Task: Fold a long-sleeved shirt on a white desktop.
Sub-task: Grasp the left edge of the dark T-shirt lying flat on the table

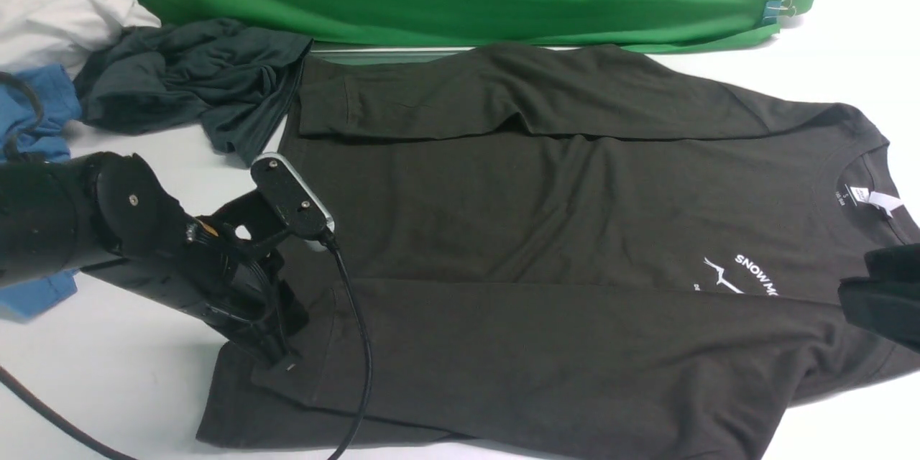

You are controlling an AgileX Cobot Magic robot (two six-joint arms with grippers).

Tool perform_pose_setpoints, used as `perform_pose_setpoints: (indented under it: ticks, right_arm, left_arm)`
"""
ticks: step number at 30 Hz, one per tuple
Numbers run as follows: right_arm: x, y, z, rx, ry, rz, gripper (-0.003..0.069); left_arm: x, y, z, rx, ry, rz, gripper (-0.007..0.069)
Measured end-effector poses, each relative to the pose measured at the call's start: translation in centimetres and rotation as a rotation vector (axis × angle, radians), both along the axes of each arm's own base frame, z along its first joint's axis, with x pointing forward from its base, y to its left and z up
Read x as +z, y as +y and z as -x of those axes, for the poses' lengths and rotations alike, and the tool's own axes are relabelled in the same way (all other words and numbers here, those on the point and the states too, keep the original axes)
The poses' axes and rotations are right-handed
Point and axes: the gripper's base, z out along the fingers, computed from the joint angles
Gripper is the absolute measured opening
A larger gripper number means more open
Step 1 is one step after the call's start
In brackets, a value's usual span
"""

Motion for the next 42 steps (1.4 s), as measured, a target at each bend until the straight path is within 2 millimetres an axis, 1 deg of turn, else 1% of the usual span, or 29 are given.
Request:
perform_pose_setpoints:
  ticks: [4, 12, 15, 18, 20, 23, 24, 25, 26, 27, 28, 31, 34, 36, 40, 41, 42]
  right_arm:
    - [0.0, 0.0, 0.0, -0.001, -0.004, -0.002, 0.0222]
    - [0.1, 0.0, -0.1, -0.003, -0.010, -0.004, 0.0232]
    - [0.1, 0.0, -0.1, -0.003, -0.010, -0.004, 0.0235]
    - [0.1, 0.0, -0.1, -0.004, -0.014, -0.006, 0.0237]
    - [0.1, 0.0, -0.1, -0.004, -0.014, -0.006, 0.0238]
    - [0.1, 0.0, -0.1, -0.004, -0.014, -0.006, 0.0238]
    - [0.1, 0.0, -0.1, -0.004, -0.014, -0.006, 0.0238]
    - [0.1, 0.0, -0.1, -0.004, -0.014, -0.006, 0.0238]
    - [0.1, 0.0, -0.1, -0.005, -0.013, -0.006, 0.0238]
    - [0.1, 0.0, -0.1, -0.005, -0.013, -0.006, 0.0238]
    - [0.1, 0.0, -0.1, -0.005, -0.013, -0.006, 0.0237]
    - [0.1, 0.0, -0.1, -0.005, -0.012, -0.009, 0.0237]
    - [0.1, 0.0, -0.1, -0.005, -0.011, -0.011, 0.0238]
    - [0.1, 0.0, -0.1, -0.005, -0.011, -0.012, 0.0238]
    - [0.1, 0.0, -0.1, -0.005, -0.009, -0.012, 0.0238]
    - [0.1, 0.0, -0.1, -0.005, -0.009, -0.012, 0.0238]
    - [0.1, 0.0, -0.1, -0.005, -0.009, -0.012, 0.0238]
  left_arm:
    - [0.0, 0.0, 0.0, -0.001, 0.005, 0.000, 0.0027]
    - [0.1, 0.0, -0.2, 0.019, -0.024, 0.010, 0.0034]
    - [0.2, 0.1, -0.8, 0.038, -0.081, 0.007, 0.0061]
    - [-0.1, 0.2, -1.5, 0.058, -0.137, -0.004, 0.0108]
    - [-0.6, 0.2, -1.7, 0.060, -0.125, -0.008, 0.0143]
    - [-1.8, 0.1, -1.6, 0.052, -0.062, -0.013, 0.0198]
    - [-1.8, 0.1, -1.6, 0.052, -0.062, -0.013, 0.0202]
    - [-2.2, 0.1, -1.6, 0.051, -0.047, -0.015, 0.0227]
    - [-2.3, 0.1, -1.7, 0.053, -0.052, -0.017, 0.0256]
    - [-2.3, 0.1, -1.7, 0.053, -0.052, -0.017, 0.0260]
    - [-2.3, 0.2, -1.8, 0.047, -0.062, -0.026, 0.0288]
    - [-2.3, 0.2, -1.9, 0.036, -0.076, -0.040, 0.0318]
    - [-2.3, 0.2, -1.9, 0.038, -0.075, -0.039, 0.0320]
    - [-2.4, 0.2, -1.8, 0.050, -0.063, -0.026, 0.0307]
    - [-2.4, 0.0, -1.7, 0.075, -0.033, 0.003, 0.0234]
    - [-2.5, 0.0, -1.5, 0.079, -0.018, 0.011, 0.0178]
    - [-2.5, 0.0, -1.5, 0.078, -0.014, 0.011, 0.0171]
